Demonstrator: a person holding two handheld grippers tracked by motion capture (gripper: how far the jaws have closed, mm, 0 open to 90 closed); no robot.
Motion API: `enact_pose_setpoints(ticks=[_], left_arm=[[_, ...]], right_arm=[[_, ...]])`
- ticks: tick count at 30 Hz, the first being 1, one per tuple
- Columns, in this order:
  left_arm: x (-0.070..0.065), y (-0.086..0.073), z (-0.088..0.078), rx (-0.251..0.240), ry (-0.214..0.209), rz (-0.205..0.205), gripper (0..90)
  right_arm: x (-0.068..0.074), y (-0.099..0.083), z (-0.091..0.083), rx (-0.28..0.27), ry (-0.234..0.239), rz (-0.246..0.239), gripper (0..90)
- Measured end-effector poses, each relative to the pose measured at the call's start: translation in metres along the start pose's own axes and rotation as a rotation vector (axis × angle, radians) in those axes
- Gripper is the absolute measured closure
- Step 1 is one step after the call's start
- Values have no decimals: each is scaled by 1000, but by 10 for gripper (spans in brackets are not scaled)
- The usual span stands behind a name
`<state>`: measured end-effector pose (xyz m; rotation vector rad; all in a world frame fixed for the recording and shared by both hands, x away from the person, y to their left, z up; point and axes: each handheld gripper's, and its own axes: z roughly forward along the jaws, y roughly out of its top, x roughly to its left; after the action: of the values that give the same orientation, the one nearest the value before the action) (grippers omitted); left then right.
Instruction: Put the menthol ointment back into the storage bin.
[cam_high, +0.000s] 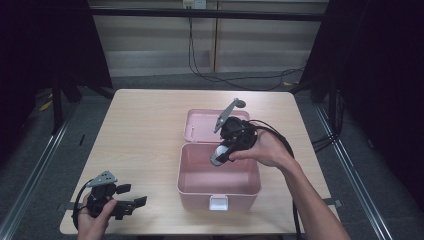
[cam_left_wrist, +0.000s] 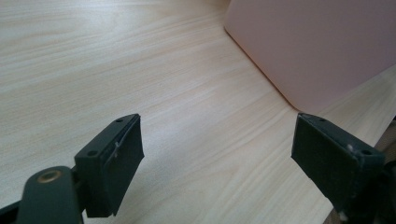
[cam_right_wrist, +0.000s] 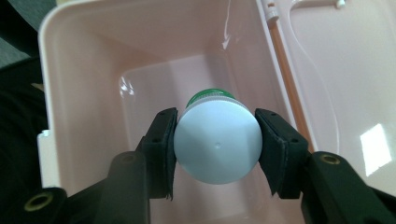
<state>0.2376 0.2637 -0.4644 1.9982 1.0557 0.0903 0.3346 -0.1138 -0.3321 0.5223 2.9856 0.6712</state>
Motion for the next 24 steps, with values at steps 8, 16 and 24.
enact_pose_setpoints(ticks=[8,16,24], left_arm=[[0,-1,-1,-4,8,-5,165],[0,-1,-2,-10,12,-11,165],[0,-1,-4,-20,20,-15,165]], right_arm=[[6,17,10,49,1,-43,515],[12,34,23,92,17,-84,515],[18,47,36,128,31,-126,515]])
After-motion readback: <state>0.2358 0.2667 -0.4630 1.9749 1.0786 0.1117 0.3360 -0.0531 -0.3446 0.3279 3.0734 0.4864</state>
